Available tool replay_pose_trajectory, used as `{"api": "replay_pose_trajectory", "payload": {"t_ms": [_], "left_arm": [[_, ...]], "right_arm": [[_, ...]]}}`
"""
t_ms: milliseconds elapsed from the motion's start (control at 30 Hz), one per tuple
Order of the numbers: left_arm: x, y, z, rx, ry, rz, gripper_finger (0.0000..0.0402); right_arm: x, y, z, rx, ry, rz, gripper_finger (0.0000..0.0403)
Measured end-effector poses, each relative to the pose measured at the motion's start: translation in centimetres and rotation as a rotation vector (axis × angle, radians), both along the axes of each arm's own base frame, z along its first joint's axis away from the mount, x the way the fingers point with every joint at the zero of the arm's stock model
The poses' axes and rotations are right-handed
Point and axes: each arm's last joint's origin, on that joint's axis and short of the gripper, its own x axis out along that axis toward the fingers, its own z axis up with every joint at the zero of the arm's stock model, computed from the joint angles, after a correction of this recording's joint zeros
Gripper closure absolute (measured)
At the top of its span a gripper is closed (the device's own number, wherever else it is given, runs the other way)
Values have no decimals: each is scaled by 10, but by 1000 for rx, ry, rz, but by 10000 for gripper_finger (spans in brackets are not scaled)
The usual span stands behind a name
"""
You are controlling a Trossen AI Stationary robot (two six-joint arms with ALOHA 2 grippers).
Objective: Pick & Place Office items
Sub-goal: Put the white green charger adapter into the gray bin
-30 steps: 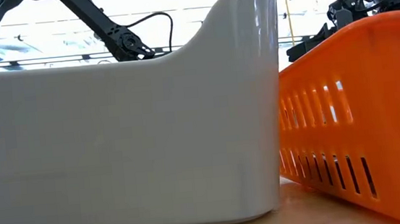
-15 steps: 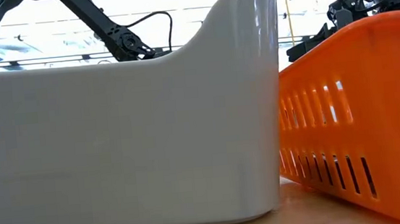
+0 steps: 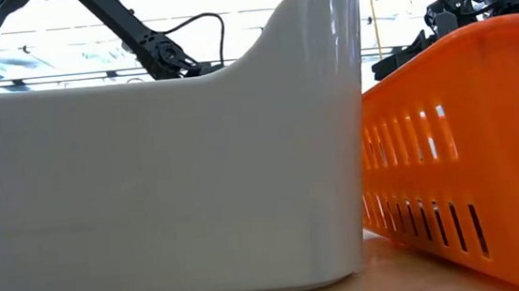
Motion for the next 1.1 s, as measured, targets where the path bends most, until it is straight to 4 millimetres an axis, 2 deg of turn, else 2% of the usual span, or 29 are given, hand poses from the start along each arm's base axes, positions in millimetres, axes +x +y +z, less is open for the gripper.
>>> {"api": "replay_pose_trajectory", "payload": {"t_ms": [133,333,567,700,900,1100], "left_arm": [[-1,-7,6,34,41,-1,266],[-3,-21,31,71,7,-11,275],[-4,-44,69,109,-101,-57,265],[-8,-63,94,125,-183,-78,273],[-15,-105,131,91,-325,-173,274],[-21,-167,155,37,-424,-291,272]], "right_arm": [[0,0,0,0,-1,0,232],[0,0,0,0,-1,0,232],[0,0,0,0,-1,0,232],[0,0,0,0,-1,0,232],[0,0,0,0,0,0,232],[0,0,0,0,-1,0,232]]}}
